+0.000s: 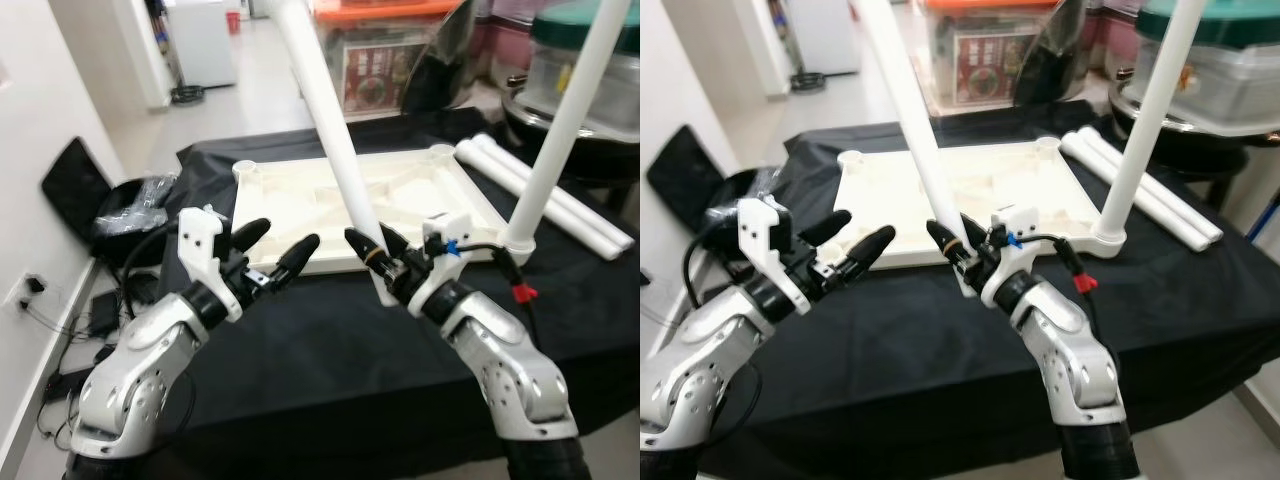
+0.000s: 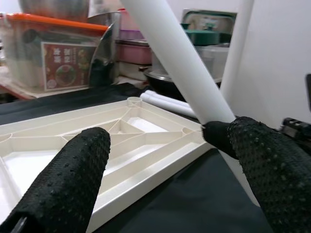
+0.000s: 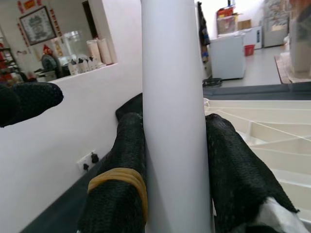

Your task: Building children table

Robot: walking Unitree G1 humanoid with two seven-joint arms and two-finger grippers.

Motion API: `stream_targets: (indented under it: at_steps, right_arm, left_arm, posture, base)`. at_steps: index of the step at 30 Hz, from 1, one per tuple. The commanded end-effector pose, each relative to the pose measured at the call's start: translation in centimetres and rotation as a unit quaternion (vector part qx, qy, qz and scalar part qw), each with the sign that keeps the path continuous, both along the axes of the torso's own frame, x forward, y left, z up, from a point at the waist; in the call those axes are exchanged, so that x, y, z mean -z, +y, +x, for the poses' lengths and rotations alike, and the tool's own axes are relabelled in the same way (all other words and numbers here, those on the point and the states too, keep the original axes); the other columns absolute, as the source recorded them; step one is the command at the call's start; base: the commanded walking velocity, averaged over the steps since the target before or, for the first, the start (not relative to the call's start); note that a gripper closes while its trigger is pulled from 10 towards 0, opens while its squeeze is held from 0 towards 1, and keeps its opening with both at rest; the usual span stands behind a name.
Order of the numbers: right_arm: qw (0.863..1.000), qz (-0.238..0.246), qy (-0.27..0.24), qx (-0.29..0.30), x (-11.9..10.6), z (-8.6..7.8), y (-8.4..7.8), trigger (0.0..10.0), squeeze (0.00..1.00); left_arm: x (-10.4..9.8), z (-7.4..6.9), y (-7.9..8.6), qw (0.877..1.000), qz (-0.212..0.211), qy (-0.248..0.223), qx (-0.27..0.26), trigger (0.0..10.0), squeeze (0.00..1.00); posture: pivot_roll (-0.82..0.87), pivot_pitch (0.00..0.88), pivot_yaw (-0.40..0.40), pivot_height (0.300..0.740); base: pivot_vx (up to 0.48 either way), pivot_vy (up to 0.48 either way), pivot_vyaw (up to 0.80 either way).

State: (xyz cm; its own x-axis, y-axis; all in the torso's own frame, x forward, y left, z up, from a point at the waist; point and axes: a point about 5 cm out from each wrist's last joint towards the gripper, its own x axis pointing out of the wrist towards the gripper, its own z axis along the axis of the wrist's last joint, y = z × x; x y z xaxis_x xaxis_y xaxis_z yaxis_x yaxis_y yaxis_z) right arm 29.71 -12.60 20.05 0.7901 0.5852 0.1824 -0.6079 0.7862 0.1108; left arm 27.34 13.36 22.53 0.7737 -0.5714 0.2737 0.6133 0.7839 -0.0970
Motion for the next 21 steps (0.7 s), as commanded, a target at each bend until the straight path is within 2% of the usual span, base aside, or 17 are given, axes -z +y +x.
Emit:
stream_targets:
  at_steps: [1,3,18,21]
  right_arm:
    - [1.000,0.005,-0.008,-0.011,-0.14,-0.05,0.65,10.0,0.00]
    - [1.000,0.004,-0.009,-0.013,-0.09,-0.03,0.73,10.0,0.00]
    - [1.000,-0.010,-0.008,-0.018,0.18,-0.14,1.12,10.0,0.00]
    - [1.000,-0.012,-0.008,-0.020,0.16,-0.07,1.14,10.0,0.00]
  left_arm:
    - [0.35,0.08,0.68,1.000,0.008,0.006,-0.014,10.0,0.00]
    - [0.34,0.09,0.76,1.000,0.010,0.006,-0.015,10.0,0.00]
    - [0.38,-0.08,0.38,1.000,0.014,0.006,-0.012,10.0,0.00]
    - [0.33,-0.05,0.39,1.000,0.013,0.002,-0.018,10.0,0.00]
  posture:
    - [-0.04,0.072,-0.006,0.740]
    - [-0.03,0.074,-0.006,0.740]
    - [-0.03,0.080,-0.007,0.740]
    - [-0.03,0.081,-0.008,0.740]
  base:
    - [0.000,0.480,-0.80]
    - [0.000,0.480,-0.80]
    - [0.000,0.480,0.00]
    - [0.000,0.375,-0.71]
